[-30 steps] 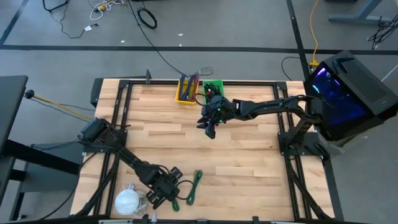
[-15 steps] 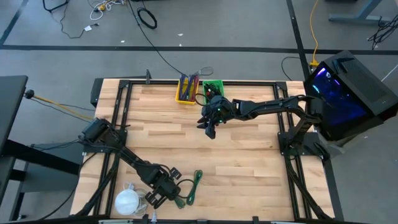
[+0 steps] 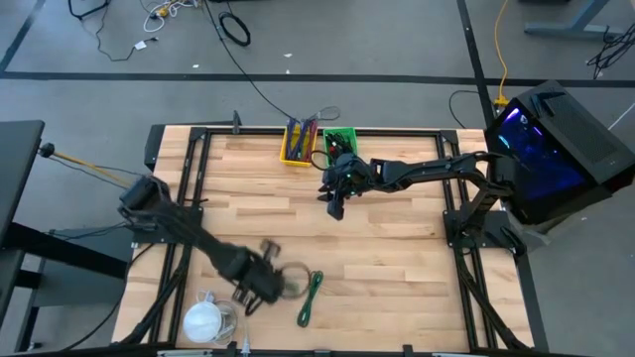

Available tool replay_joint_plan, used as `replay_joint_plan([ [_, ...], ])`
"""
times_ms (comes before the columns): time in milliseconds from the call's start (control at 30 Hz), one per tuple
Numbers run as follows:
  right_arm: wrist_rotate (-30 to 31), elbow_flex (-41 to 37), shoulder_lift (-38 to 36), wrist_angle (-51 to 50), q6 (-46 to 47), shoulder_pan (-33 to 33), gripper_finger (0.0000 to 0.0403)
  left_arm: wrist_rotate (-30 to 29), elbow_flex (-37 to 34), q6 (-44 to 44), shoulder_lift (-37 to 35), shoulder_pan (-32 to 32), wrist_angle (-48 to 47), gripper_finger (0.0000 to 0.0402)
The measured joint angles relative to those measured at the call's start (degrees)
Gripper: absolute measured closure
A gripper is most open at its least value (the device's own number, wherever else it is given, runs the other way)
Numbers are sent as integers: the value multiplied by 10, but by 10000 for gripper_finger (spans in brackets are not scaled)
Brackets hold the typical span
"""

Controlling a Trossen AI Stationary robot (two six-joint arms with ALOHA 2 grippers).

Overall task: Pick & Place USB Port
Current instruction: Put the green charger cable into the yellow bin

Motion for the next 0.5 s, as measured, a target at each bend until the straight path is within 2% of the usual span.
replay_joint_plan([
  [133,9,0,0,-21,1,0,272,-97,-9,-73,-43,53,-92,377],
  [233,9,0,0,-38,6,2,272,-144,-49,-83,-104,101,-79,377],
  [333,8,0,0,-52,17,4,272,-149,-115,-77,-173,162,-36,377],
  [500,9,0,0,-65,19,10,272,-145,-236,-70,-307,278,134,377],
])
